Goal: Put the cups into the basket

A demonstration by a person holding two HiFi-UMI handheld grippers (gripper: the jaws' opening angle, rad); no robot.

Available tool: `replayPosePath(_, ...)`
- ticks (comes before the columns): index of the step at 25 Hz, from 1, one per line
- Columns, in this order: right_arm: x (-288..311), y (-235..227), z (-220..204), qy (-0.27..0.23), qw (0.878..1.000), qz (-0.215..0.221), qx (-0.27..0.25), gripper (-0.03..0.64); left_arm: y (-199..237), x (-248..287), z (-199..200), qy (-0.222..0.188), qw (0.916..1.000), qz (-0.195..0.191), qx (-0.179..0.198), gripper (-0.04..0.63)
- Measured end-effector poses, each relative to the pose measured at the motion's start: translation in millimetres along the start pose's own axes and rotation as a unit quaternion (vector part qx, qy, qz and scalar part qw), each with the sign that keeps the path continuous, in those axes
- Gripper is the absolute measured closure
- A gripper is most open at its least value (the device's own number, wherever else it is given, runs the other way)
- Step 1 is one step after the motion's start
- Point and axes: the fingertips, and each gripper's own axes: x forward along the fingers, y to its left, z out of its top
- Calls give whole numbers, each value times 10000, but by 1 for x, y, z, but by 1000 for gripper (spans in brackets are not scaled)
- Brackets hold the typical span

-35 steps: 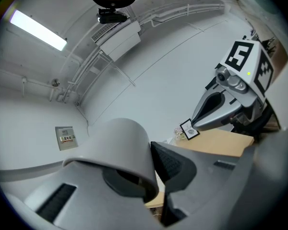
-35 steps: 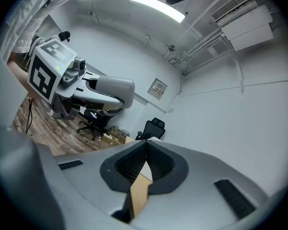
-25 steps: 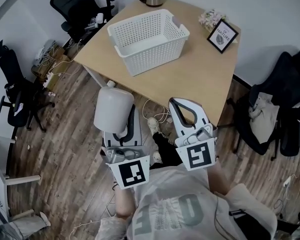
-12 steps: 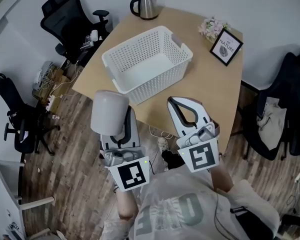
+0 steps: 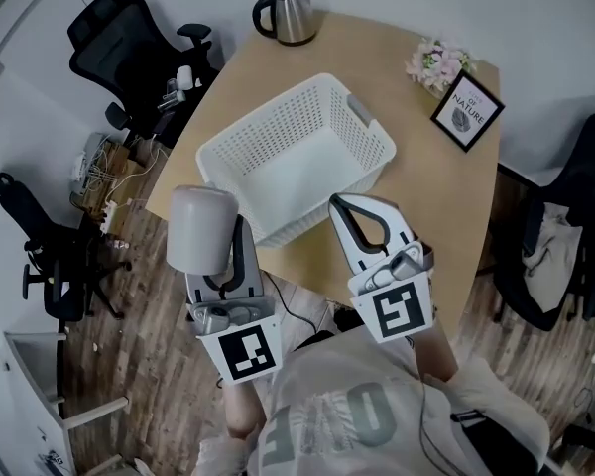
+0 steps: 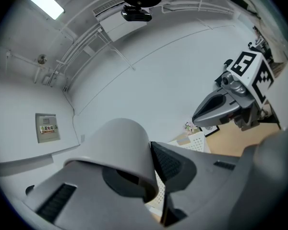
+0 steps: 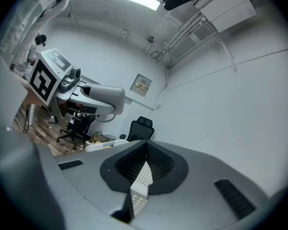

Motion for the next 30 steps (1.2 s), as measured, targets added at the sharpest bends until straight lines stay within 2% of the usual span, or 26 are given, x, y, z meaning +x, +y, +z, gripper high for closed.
replayPosePath(5,26,-19,-9,-95,9999,104,69,618,5,33,-4,124,9999,-14,-98,545)
replayPosePath(9,32,-31,-16,-17,9997,61,227,618,2,56,-5,177,9996,-233,-52,545)
replayPosePath(14,41,-47,-24,72,9984,-308,467,618,5,90,-1,-34,9988,-449,178,545)
replayPosePath(18,43,-59,-28,190,9969,-586,499,618,3,113,5,9,9955,-856,400,545)
replayPosePath(21,44,-64,-27,253,9947,-843,524,618,2,128,14,132,9903,-1202,686,545)
replayPosePath(24,44,-65,-28,360,9926,-1027,544,618,-2,142,26,55,9838,-1665,667,545)
replayPosePath(26,43,-65,-31,436,9912,-1118,555,618,-9,151,26,132,9765,-2022,731,545)
replayPosePath(30,42,-66,-38,605,9882,-1248,653,618,-29,164,13,299,9587,-2535,1256,545)
